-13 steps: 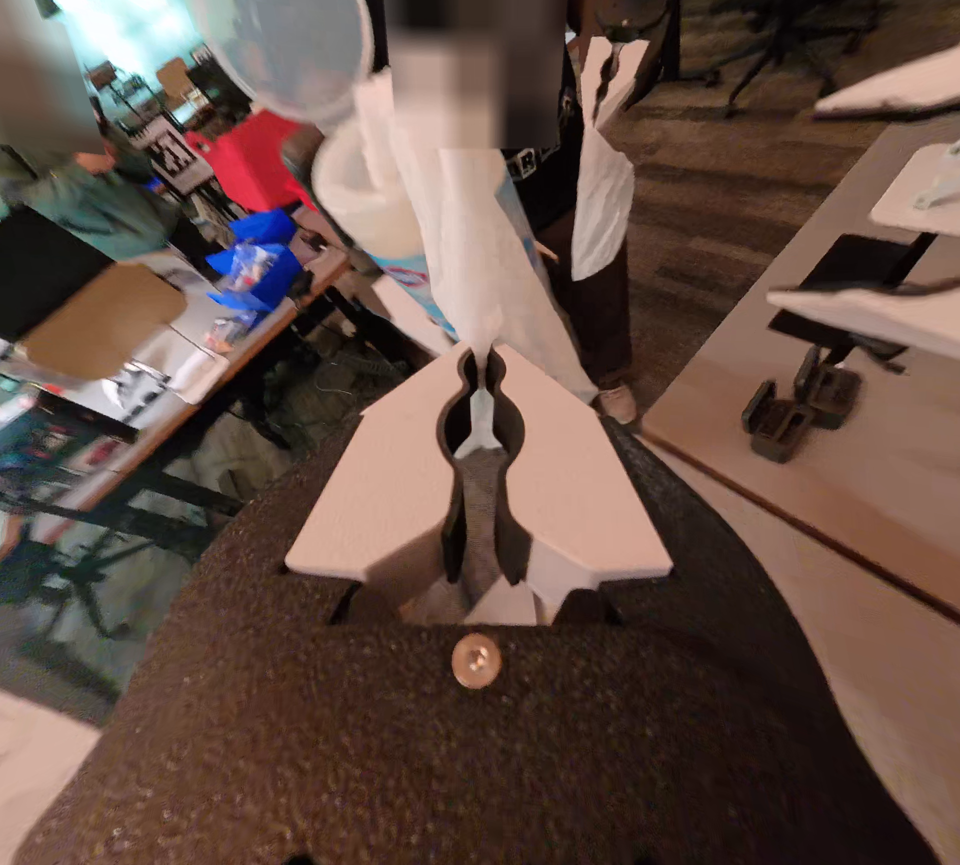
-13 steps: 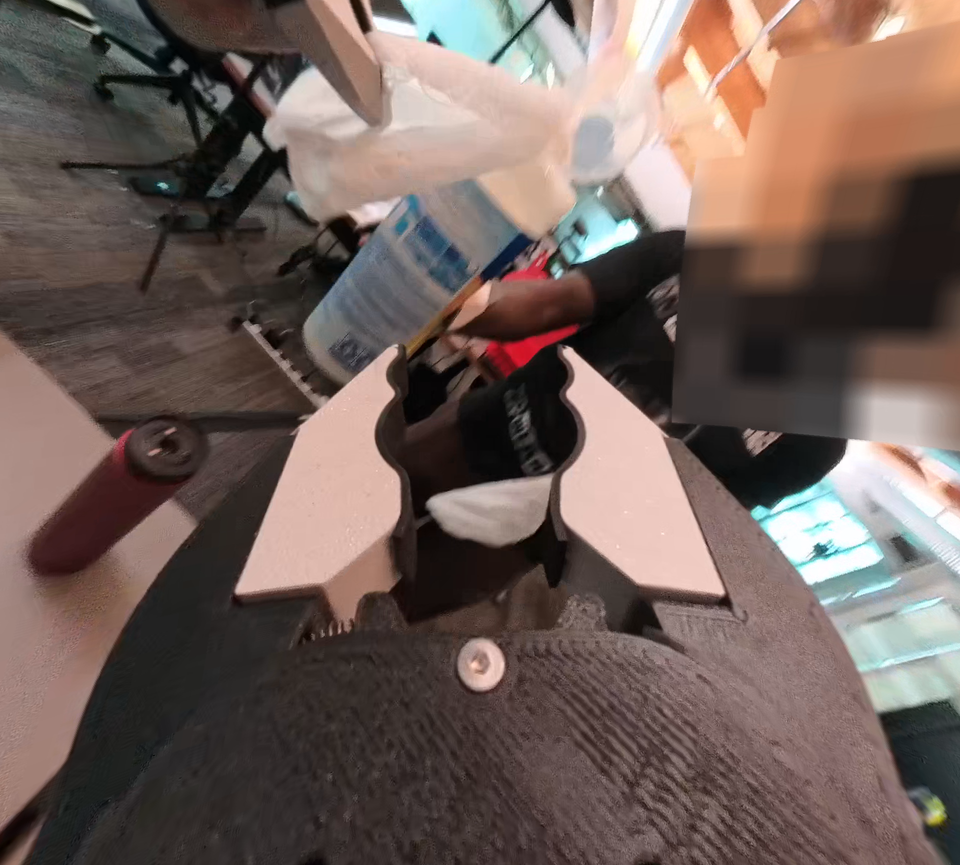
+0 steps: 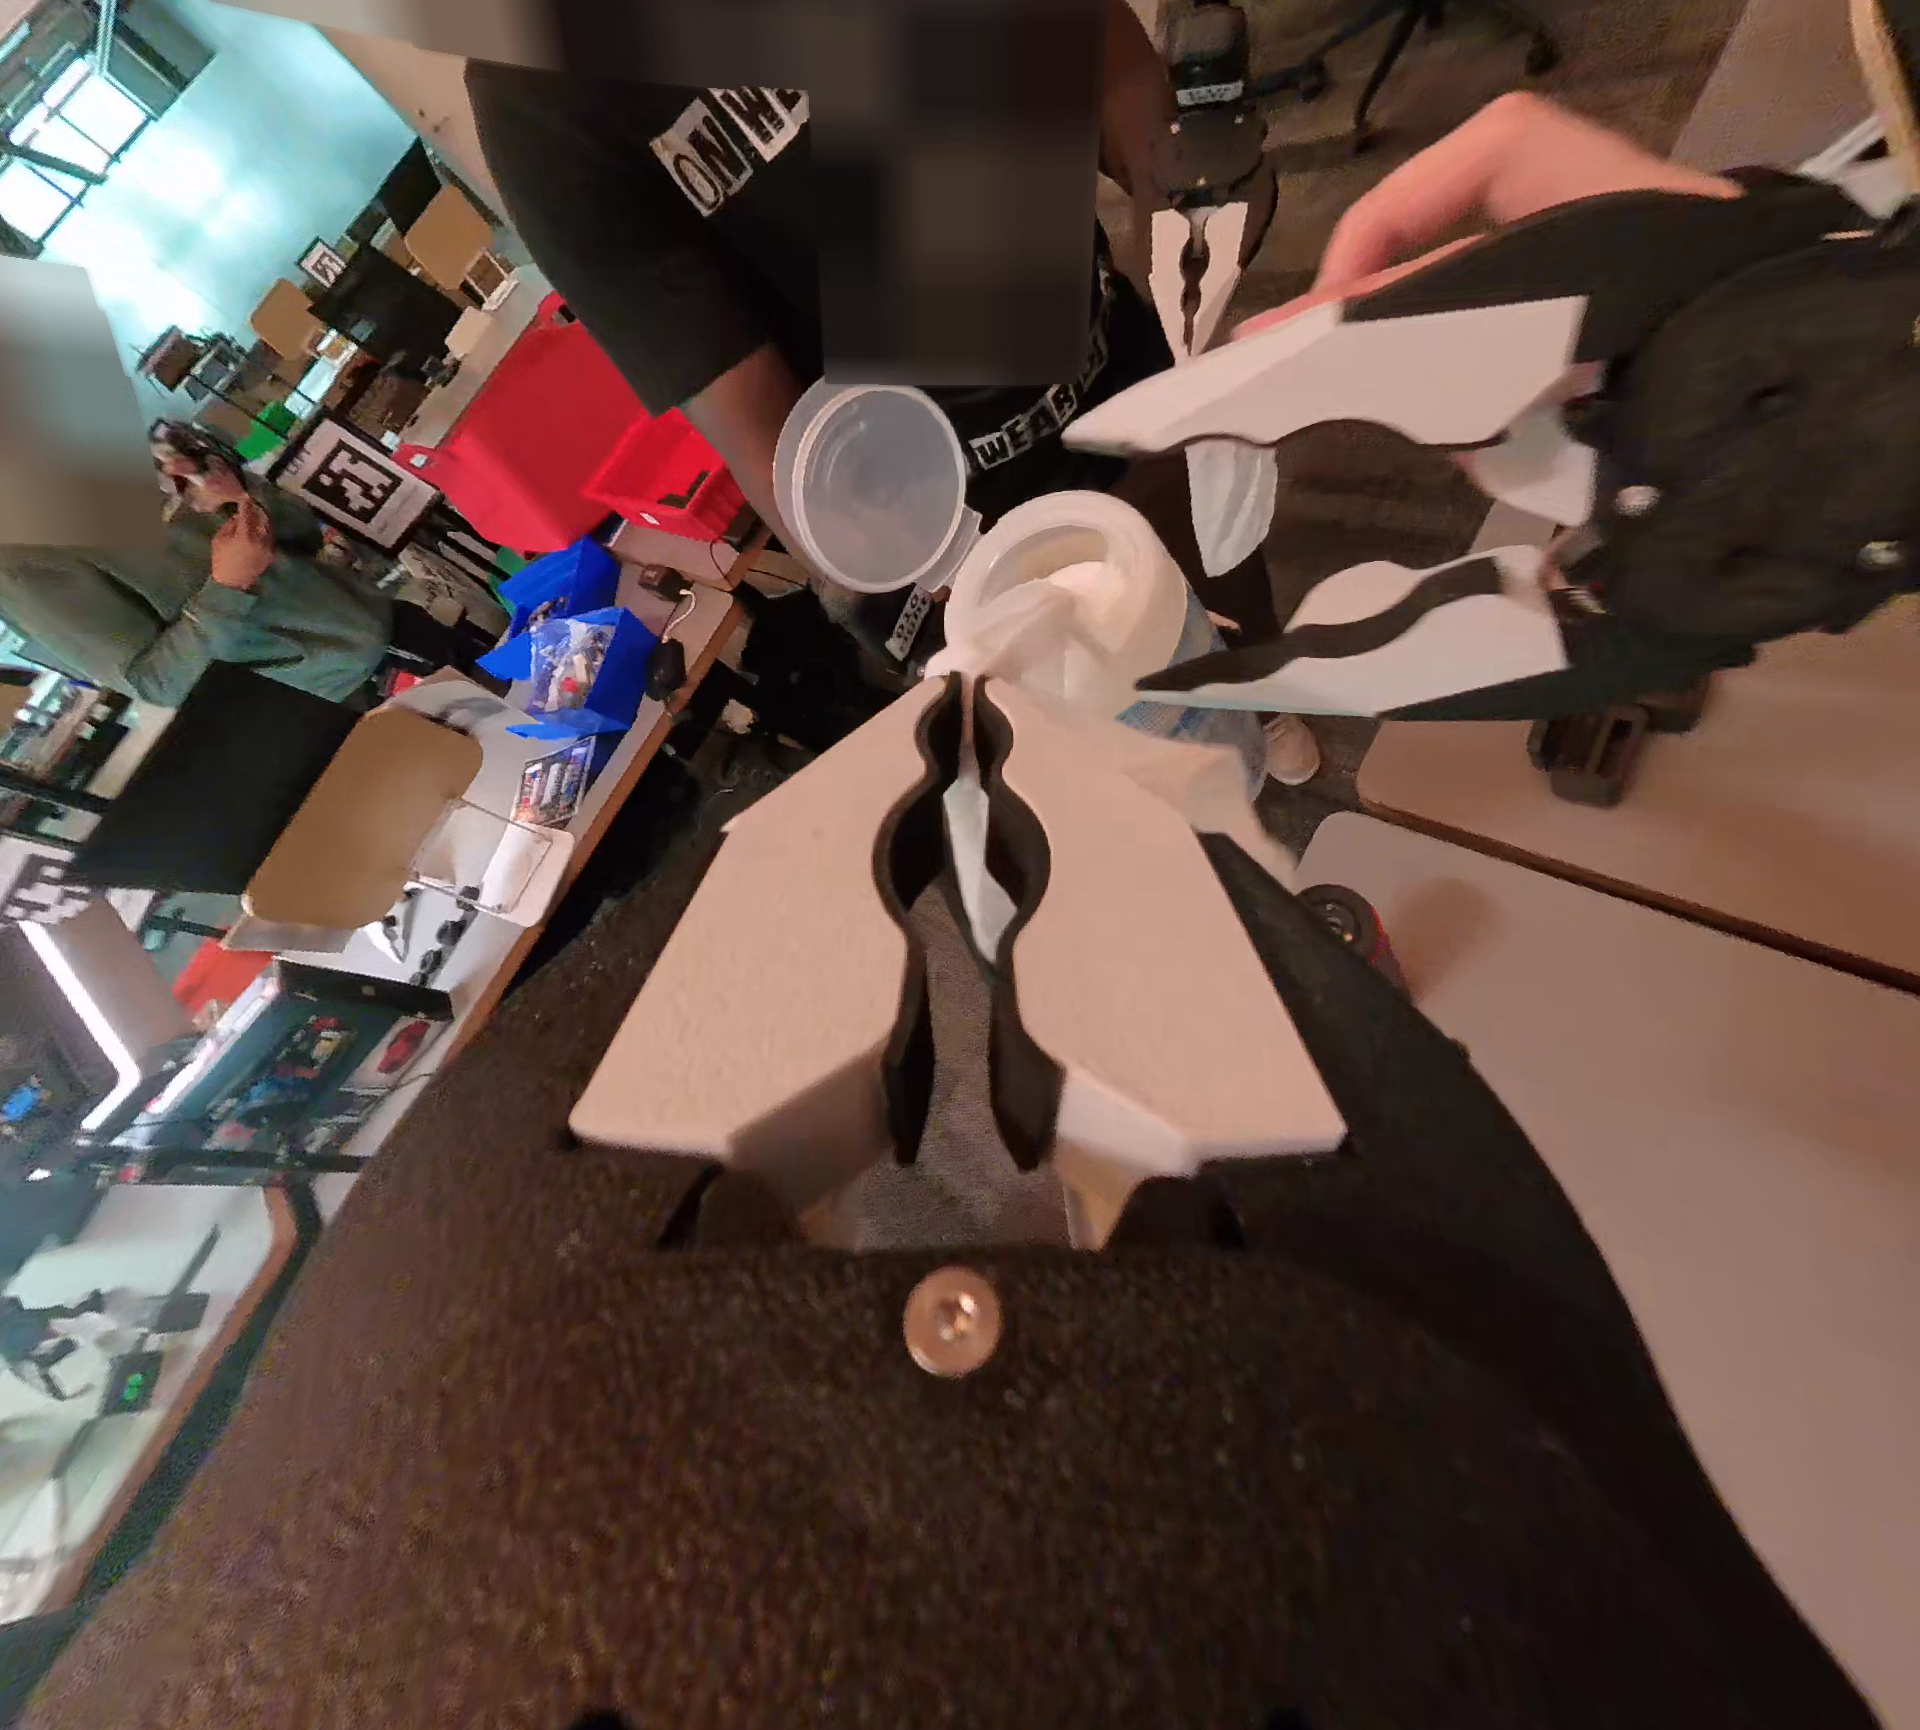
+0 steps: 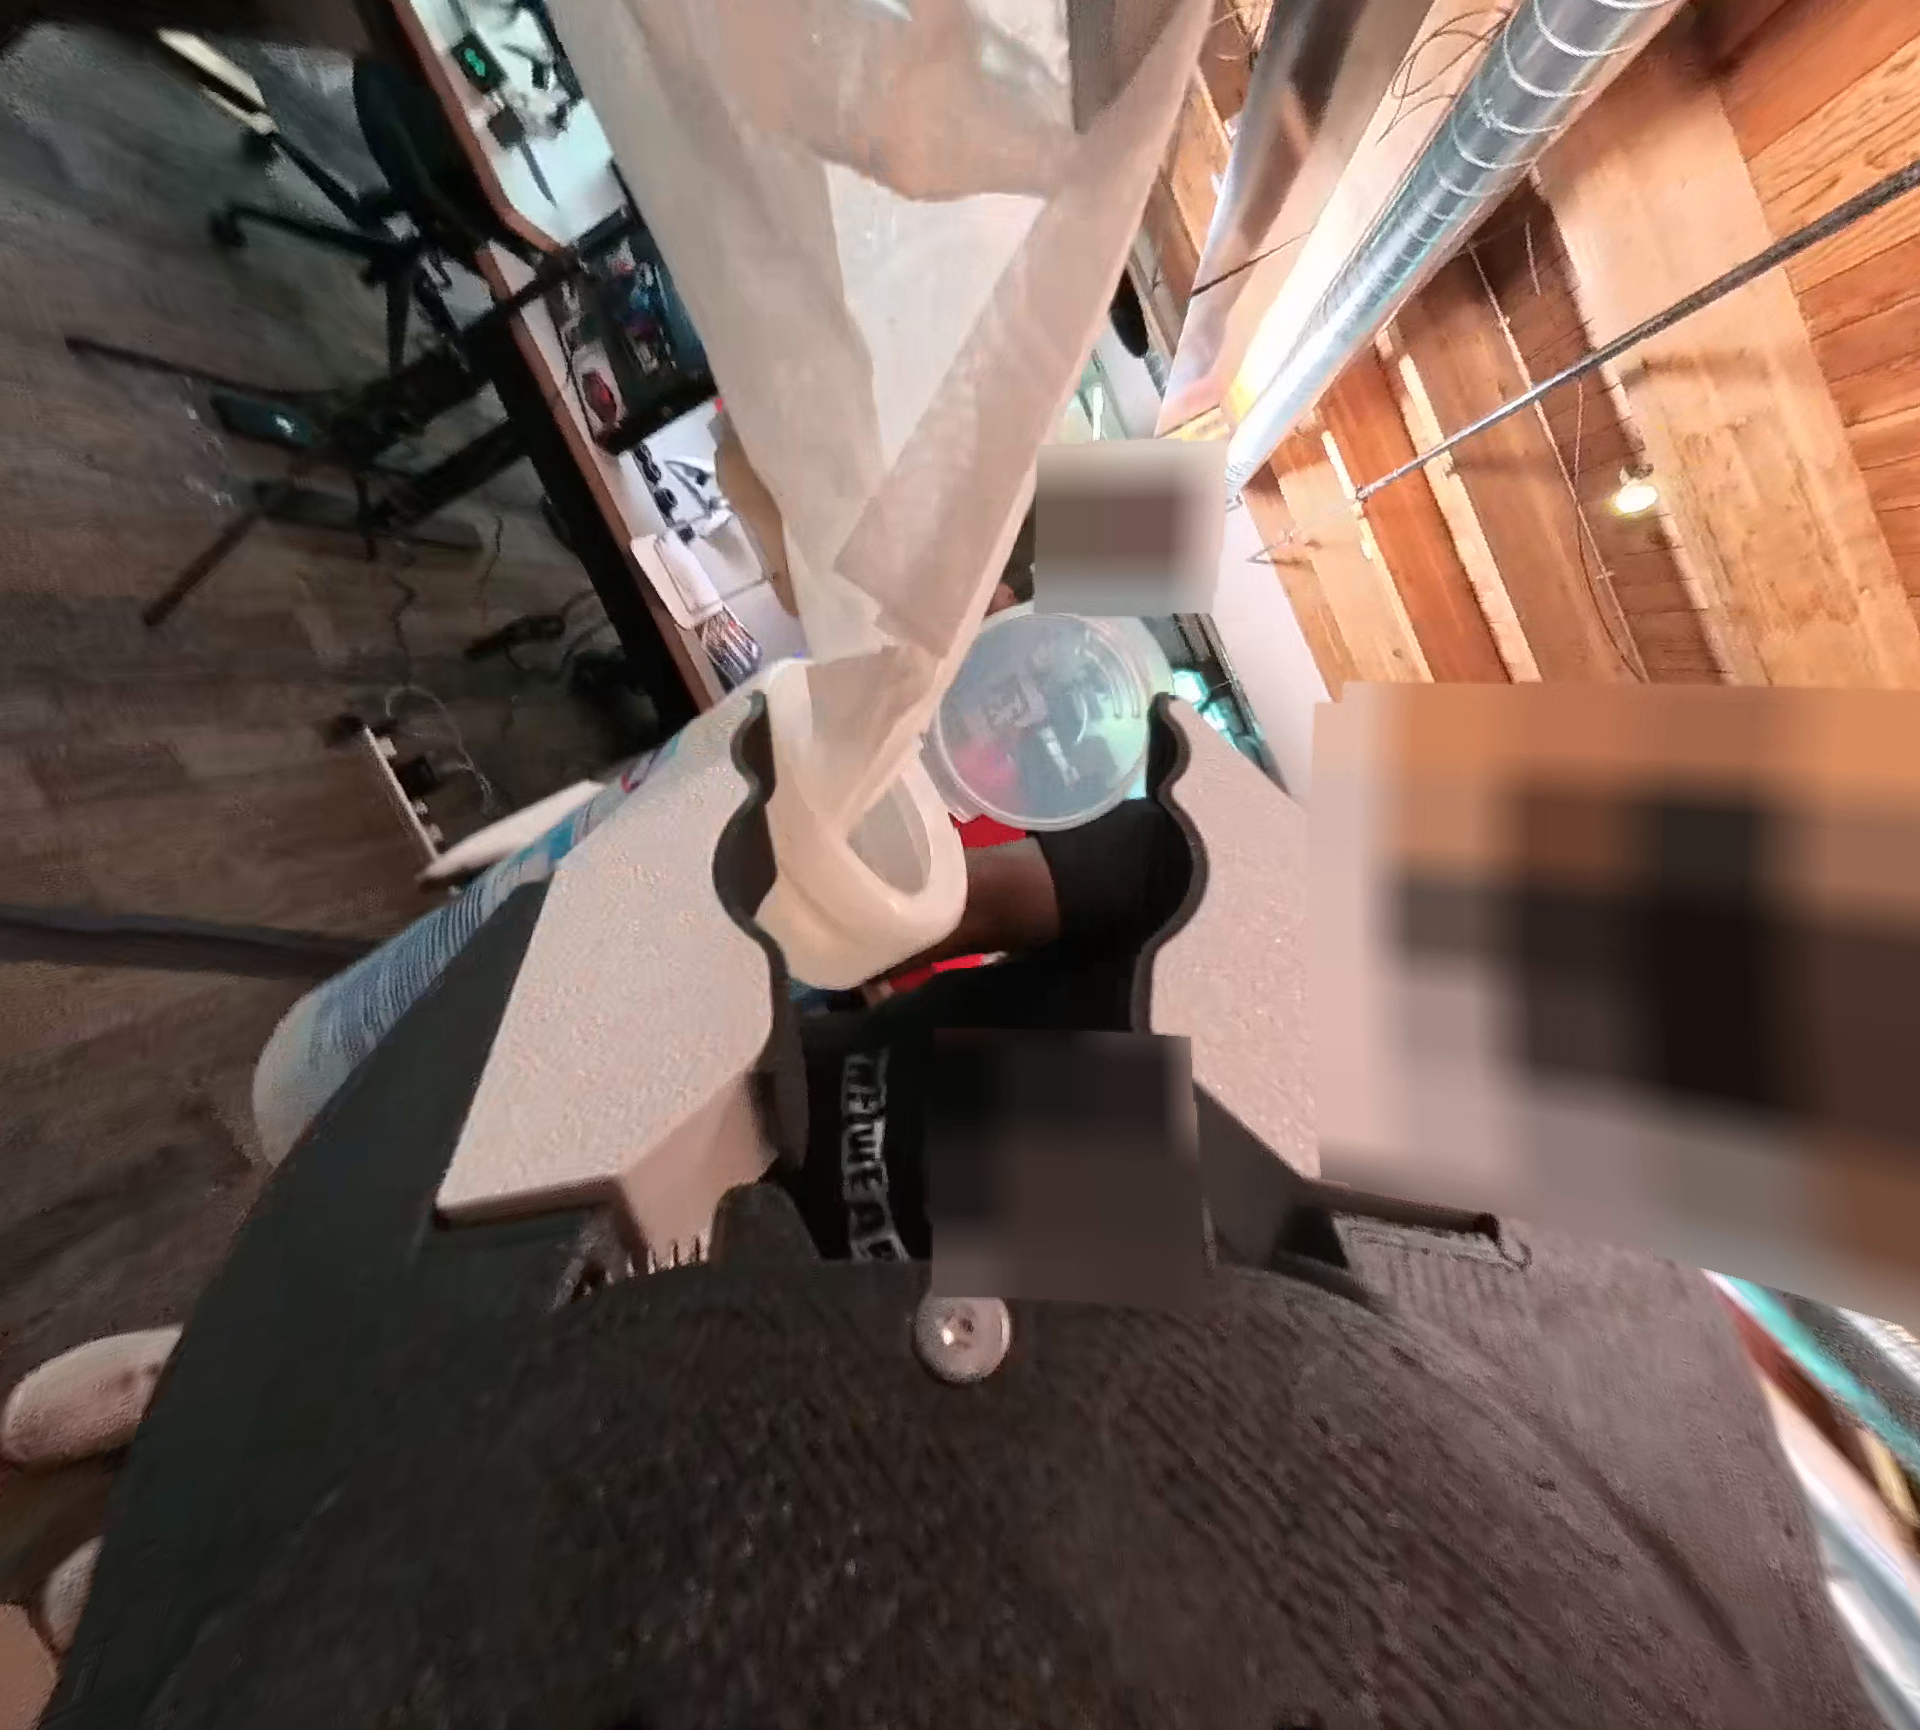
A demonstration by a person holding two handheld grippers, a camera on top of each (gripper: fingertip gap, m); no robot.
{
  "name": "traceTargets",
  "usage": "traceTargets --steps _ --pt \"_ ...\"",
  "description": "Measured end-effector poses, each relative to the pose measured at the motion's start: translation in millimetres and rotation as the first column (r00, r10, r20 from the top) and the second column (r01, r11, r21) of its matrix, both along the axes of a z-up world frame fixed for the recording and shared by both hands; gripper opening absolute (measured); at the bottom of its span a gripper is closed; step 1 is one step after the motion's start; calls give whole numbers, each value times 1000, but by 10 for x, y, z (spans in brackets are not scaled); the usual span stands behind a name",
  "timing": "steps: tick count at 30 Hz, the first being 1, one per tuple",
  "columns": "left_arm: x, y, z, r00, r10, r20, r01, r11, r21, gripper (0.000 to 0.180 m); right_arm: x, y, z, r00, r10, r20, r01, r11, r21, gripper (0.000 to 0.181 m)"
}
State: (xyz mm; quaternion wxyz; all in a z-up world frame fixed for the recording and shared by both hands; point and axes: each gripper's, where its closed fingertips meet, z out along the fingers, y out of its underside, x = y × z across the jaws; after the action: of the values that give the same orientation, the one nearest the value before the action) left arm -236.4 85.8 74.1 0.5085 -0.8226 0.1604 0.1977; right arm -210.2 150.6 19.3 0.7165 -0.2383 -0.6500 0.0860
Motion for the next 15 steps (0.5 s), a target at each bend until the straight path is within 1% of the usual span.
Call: traceTargets --steps 1,4,5,7,8,9,10,12,15 --pt "9 0 38 1000 -6 -24 6 1000 -11 0 -77 29 6 1000 0 8 1 999 -32 68" --pt "14 -20 184 997 -9 -82 7 1000 -17 0 -251 137 -121 996 23 87 -11 992 -129 63" --pt "48 -7 230 997 -25 -79 24 1000 -5 0 -288 134 -117 995 48 92 -31 985 -169 59" --pt "72 12 332 995 -31 -90 33 999 21 0 -345 108 -138 988 95 122 -62 965 -254 44" --pt "78 19 370 995 -34 -92 37 999 28 0 -370 115 -128 988 104 115 -68 956 -284 42" --pt "88 29 392 995 -41 -86 43 999 29 0 -384 135 -103 989 105 100 -71 951 -300 34" --pt "88 39 404 996 -42 -84 45 999 31 0 -396 168 -107 990 101 103 -64 948 -312 19" --pt "50 40 431 994 -29 -103 33 999 36 0 -403 173 -109 985 133 114 -84 928 -363 2" --pt "-79 -17 489 991 17 -130 -11 999 53 0 -379 236 -72 985 141 98 -85 897 -434 1"
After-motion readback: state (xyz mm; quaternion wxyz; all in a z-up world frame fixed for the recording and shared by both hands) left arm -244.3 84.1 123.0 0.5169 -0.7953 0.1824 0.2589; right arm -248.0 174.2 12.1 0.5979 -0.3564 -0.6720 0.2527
